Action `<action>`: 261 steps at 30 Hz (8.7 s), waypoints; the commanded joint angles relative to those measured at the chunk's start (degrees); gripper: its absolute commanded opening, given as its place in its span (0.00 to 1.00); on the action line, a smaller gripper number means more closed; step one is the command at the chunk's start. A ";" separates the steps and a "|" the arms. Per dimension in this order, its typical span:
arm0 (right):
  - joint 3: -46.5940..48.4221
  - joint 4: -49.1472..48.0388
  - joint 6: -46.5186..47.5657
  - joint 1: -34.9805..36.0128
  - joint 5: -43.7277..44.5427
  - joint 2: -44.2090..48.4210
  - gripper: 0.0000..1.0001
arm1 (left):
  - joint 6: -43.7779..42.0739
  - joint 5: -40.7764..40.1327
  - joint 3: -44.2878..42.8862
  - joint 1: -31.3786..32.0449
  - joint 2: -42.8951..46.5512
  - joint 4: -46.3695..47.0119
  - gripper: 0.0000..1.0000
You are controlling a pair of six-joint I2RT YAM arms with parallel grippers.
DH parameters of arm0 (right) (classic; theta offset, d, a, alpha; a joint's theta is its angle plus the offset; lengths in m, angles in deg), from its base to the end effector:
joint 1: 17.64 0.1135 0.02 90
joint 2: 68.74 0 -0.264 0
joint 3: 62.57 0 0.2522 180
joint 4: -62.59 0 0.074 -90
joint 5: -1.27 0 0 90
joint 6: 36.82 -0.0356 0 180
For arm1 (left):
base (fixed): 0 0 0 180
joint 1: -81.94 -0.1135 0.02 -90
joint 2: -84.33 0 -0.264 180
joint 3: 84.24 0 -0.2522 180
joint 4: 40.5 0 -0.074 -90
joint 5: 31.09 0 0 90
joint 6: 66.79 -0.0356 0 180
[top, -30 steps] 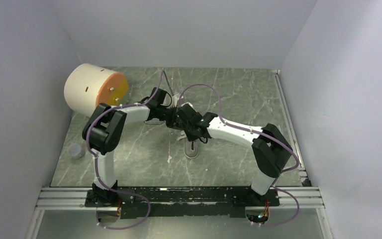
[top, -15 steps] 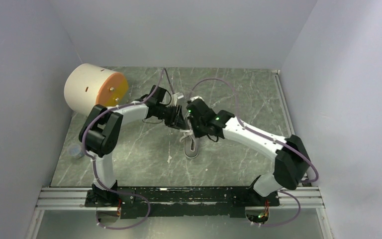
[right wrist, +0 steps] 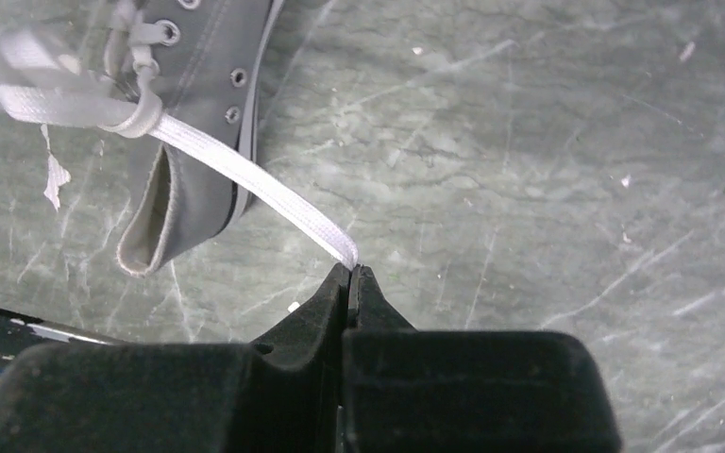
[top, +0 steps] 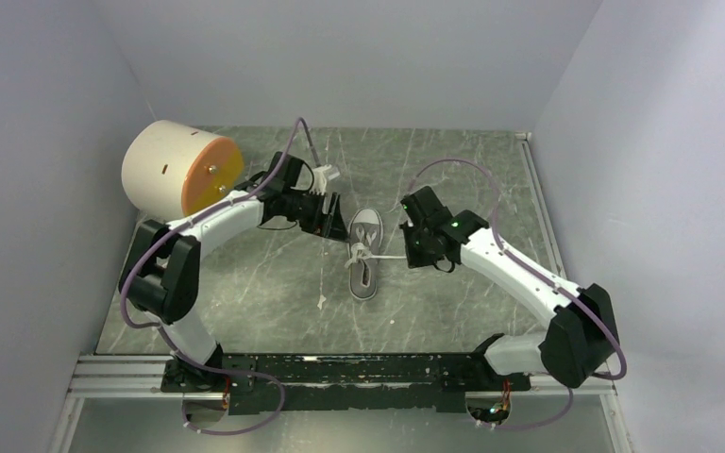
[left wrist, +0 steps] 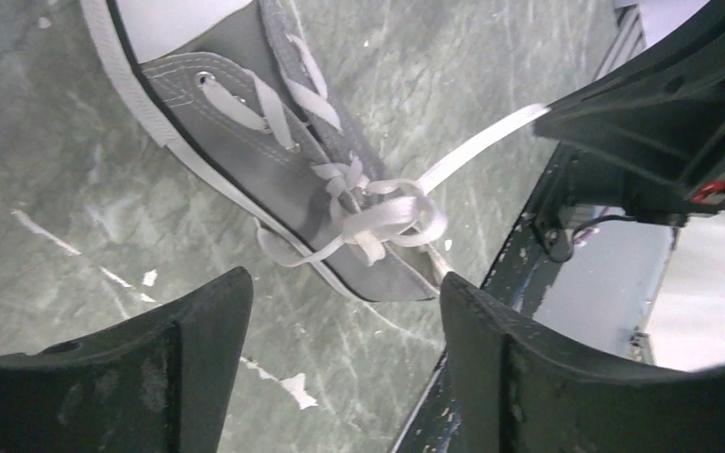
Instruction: Tie the shoes
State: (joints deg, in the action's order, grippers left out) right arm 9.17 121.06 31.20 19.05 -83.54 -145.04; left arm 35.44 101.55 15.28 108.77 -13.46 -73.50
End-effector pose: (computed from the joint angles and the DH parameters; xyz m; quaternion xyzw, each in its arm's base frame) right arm 0.2092 0.1519 0.2524 -0.1139 0.9648 0.0757 0.2247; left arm 0.3108 -0.1842 0.2229 0.2338 0.8535 -0.4280 0.1837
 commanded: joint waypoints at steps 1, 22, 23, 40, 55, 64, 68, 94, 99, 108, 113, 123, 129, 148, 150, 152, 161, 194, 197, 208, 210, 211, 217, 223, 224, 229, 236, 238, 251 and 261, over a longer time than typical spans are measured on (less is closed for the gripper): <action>-1.47 3.71 -2.12 -1.88 -3.54 3.92 0.00 | 0.07 -3.75 0.49 -0.37 2.36 -2.79 0.68; -4.33 0.67 -3.61 -3.11 -2.97 7.40 0.00 | -8.55 -10.02 15.80 7.48 7.50 15.85 0.67; -4.24 0.44 -3.68 -3.16 -3.26 7.53 0.00 | -9.37 -10.63 14.89 7.88 6.26 14.95 0.60; -2.50 0.80 -4.99 -3.09 -3.42 8.56 0.00 | -10.57 -14.99 9.61 11.49 -4.03 14.95 0.32; 6.49 15.42 -11.88 -3.20 15.45 11.33 0.00 | -10.85 -16.36 13.65 11.49 10.52 3.87 0.05; 5.66 15.21 -11.19 -3.28 15.32 13.22 0.00 | -10.34 -12.10 11.16 11.40 6.09 2.89 0.24; 4.56 11.34 -9.42 -3.28 11.23 13.68 0.00 | -11.01 -12.34 10.57 11.05 6.72 1.27 0.51; 2.28 6.59 -8.07 -3.28 6.11 13.17 0.00 | -12.58 -5.73 11.55 7.57 -0.60 7.96 0.31; 3.41 7.70 -8.61 -3.31 8.13 13.24 0.00 | -10.58 -13.53 12.31 7.62 7.48 1.93 0.05; 3.50 5.61 -8.01 -3.24 7.23 10.79 0.00 | -3.32 -19.83 10.88 7.71 28.08 -9.15 0.05; 4.64 4.81 -9.36 -3.26 8.15 8.66 0.00 | -2.58 -23.45 7.56 7.71 28.47 -13.81 0.05; 3.72 9.17 -13.11 -3.99 13.88 5.20 0.00 | 0.16 -37.27 5.13 7.69 23.72 -18.18 0.05; 0.48 5.58 -12.04 -6.40 13.27 4.09 0.00 | 4.62 -48.73 7.62 7.58 23.54 -19.93 0.05; -10.72 -7.49 -12.28 -24.07 4.55 -0.83 0.00 | 15.01 -52.66 13.35 -0.24 11.92 -21.13 0.05; -11.83 -8.50 -14.05 -25.44 3.84 -1.73 0.00 | 15.16 -50.95 14.50 -1.64 11.68 -20.51 0.05; -13.15 -9.31 -16.03 -26.51 3.50 -2.63 0.00 | 14.95 -51.44 15.25 -1.72 12.36 -19.97 0.05; -18.57 -13.04 -19.85 -28.03 4.39 -4.32 0.00 | 11.74 -50.15 17.03 -1.78 10.16 -19.03 0.05; -19.24 -14.89 -12.16 -33.72 10.68 11.61 0.00 | 10.62 -54.91 15.45 -4.42 5.96 -20.84 0.05; -17.83 -14.38 -9.94 -33.62 9.68 9.12 0.00 | 9.06 -51.79 13.91 -4.42 4.86 -20.56 0.05; -9.28 -10.55 0.05 -30.13 -4.19 8.39 0.54 | 5.21 -38.58 13.51 -4.33 8.42 -17.86 0.64; -8.07 -11.29 2.54 -28.29 -7.63 8.62 0.68 | 4.16 -35.21 12.96 -4.33 10.60 -17.15 0.80; -7.36 -11.90 3.94 -27.33 -9.84 8.34 0.72 | 3.53 -32.85 12.32 -4.33 11.75 -16.40 0.91; -2.95 -17.62 11.06 -18.78 -26.06 -0.24 0.92 | 2.29 -16.52 8.66 -3.76 14.47 -4.62 0.97; 0.60 -27.80 2.05 -16.51 -42.84 -16.02 0.94 | 12.82 1.00 7.17 -3.50 1.65 11.81 0.89; 0.71 -30.18 0.37 -16.53 -45.23 -18.15 0.93 | 14.97 2.69 7.56 -3.40 -0.16 15.64 0.88; 0.47 -38.83 -6.41 -16.56 -52.68 -27.31 0.90 | 17.75 4.64 5.09 -2.68 -7.08 17.45 0.92; -1.25 -44.26 -10.08 -16.60 -52.61 -33.09 0.78 | 18.92 3.71 6.01 -1.67 -11.59 17.90 0.80; -0.97 -44.47 -11.00 -16.60 -51.98 -34.34 0.68 | 20.59 4.04 5.78 -0.97 -13.33 20.25 0.74; 7.48 -33.48 -5.38 -18.67 -44.74 -35.67 0.66 | 16.55 -1.42 -6.36 1.12 -18.83 12.04 0.70; 10.11 -9.33 12.33 -17.41 -15.29 -20.57 0.87 | -14.61 -18.52 1.41 4.09 -1.04 -1.07 0.96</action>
State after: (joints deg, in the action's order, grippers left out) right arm 20.77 101.80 34.57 0.08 -114.58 -173.12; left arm 39.09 92.02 12.75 109.84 -22.45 -69.72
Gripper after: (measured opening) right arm 0.856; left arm 0.969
